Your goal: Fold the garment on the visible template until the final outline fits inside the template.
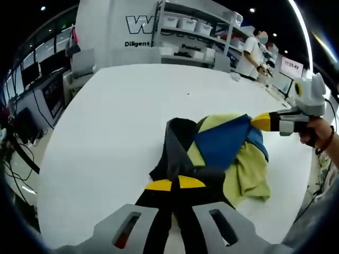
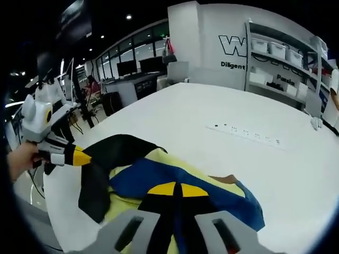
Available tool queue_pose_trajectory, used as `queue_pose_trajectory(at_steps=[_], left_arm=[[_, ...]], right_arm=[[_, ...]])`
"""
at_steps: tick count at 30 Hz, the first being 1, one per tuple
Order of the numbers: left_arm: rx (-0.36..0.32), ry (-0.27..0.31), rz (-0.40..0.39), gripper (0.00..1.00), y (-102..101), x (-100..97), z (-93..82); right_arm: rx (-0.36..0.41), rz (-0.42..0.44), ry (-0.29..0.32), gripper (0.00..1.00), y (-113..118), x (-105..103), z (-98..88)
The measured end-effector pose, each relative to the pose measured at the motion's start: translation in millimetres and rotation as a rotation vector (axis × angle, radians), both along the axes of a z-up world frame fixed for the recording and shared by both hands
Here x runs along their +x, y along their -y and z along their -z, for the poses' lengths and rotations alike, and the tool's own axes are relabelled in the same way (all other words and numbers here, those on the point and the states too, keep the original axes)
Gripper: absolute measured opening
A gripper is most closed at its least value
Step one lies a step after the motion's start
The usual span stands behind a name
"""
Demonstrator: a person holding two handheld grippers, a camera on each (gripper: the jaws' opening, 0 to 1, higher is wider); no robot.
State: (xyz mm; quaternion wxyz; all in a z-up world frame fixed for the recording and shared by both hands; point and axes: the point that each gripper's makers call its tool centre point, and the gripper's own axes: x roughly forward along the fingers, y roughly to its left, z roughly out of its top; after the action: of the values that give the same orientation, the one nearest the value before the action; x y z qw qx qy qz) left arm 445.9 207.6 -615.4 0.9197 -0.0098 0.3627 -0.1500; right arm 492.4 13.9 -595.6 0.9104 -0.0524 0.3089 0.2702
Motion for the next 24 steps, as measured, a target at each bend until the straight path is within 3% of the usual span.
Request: queue_pose_trajectory(at_steps=[19, 24], left_arm=[[0.121, -0.023, -0.066, 0.0, -59.3, 4.4, 2.0], [0.125, -0.044, -0.115, 0.0, -76.3, 5.9, 4.4]], right_arm=[[-0.094, 0.007, -0.033, 0.0, 59.8, -20.3, -0.5], [-0.08, 0.011, -0.037, 0.0, 74.1, -23.7, -3.7]])
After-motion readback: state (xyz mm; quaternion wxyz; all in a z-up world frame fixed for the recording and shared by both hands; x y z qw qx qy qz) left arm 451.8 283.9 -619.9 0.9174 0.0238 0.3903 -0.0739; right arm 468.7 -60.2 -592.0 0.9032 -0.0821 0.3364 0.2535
